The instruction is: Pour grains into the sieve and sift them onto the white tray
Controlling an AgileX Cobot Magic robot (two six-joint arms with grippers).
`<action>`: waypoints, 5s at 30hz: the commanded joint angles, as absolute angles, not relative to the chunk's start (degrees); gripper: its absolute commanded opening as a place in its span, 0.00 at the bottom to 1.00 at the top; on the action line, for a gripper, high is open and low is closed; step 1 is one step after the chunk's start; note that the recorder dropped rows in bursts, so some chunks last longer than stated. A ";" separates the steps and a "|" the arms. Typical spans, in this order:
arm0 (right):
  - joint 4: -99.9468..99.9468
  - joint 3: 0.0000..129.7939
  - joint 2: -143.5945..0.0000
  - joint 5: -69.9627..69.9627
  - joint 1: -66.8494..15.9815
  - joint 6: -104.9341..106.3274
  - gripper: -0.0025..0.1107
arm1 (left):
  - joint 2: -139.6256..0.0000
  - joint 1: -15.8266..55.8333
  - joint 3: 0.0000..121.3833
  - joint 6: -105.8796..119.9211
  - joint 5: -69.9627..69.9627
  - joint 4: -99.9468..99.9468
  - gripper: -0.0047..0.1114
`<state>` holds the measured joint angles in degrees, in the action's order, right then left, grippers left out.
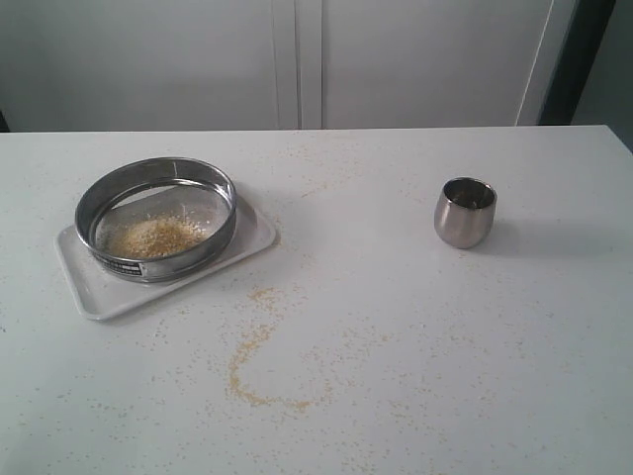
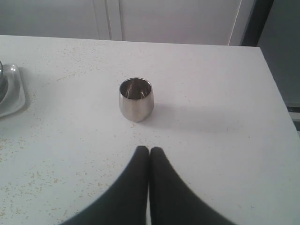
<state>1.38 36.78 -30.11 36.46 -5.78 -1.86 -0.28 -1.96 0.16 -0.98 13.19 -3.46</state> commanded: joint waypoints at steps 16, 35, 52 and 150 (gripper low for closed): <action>1.32 36.55 -29.85 36.32 -5.35 -1.31 0.02 | 0.00 -2.15 0.00 -1.22 3.87 -3.84 0.04; 1.32 36.55 -29.85 36.32 -5.35 -1.31 0.02 | 0.00 -2.15 0.00 -1.53 -6.39 -3.84 0.04; 1.32 36.55 -29.85 36.32 -5.35 -1.31 0.02 | -22.79 -2.15 12.92 -3.41 1.60 -4.70 0.04; 1.45 36.55 -29.85 36.32 -5.35 -1.32 0.02 | -119.69 3.51 93.95 -6.00 37.45 -1.06 0.41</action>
